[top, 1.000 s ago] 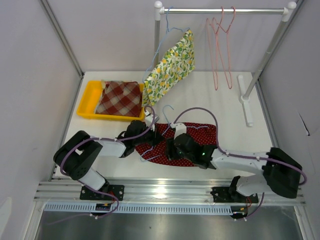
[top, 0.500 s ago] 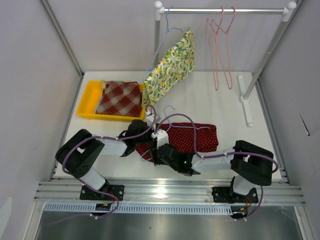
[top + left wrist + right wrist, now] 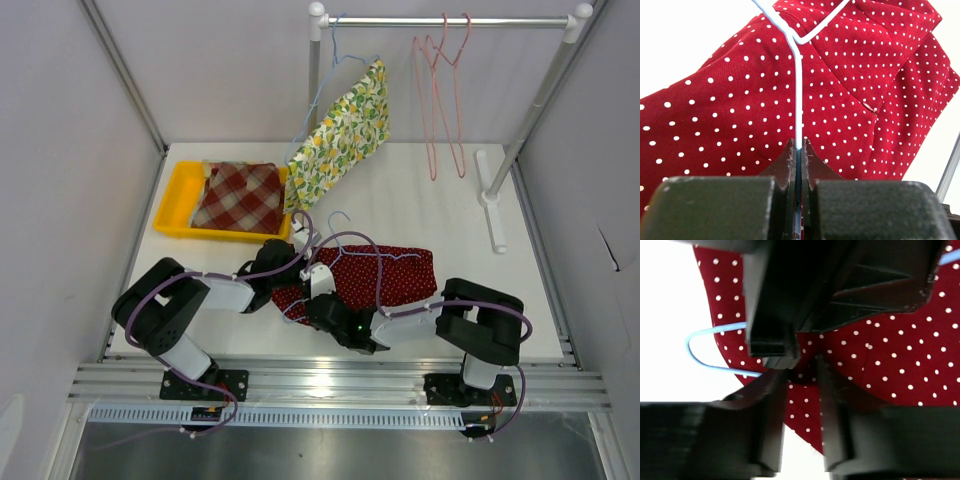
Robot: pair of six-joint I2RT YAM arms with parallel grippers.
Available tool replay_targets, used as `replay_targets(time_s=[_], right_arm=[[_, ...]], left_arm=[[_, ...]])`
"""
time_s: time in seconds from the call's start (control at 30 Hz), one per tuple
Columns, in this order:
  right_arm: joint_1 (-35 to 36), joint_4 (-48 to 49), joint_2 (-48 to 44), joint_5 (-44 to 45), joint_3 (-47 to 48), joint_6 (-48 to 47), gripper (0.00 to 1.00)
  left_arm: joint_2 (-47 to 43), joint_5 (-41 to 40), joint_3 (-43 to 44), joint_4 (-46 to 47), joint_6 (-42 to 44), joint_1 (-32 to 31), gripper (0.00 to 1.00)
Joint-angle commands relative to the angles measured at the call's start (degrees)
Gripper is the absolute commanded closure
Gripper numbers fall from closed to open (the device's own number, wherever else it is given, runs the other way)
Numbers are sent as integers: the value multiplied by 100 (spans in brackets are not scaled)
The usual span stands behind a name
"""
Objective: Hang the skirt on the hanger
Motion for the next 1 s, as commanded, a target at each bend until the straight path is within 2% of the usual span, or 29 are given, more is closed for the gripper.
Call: replay_targets(time_s=[0.0, 0.13, 0.23, 0.57, 0.97], right_arm=[[48, -31, -97, 477, 139, 126, 72], [66, -329, -466, 512, 156, 108, 82], [92, -646, -861, 407, 174, 99, 83], [145, -1998, -1829, -76, 218, 293, 83], [584, -2694, -2295, -560, 7, 618, 82]], left_arm=[[10, 163, 183, 251, 133, 43, 100], [-16, 198, 166, 260, 142, 43, 100], [-69, 190, 166, 216, 168, 52, 100], [-298, 14, 218, 32, 195, 43, 100], [-641, -706, 482, -461, 247, 43, 100]])
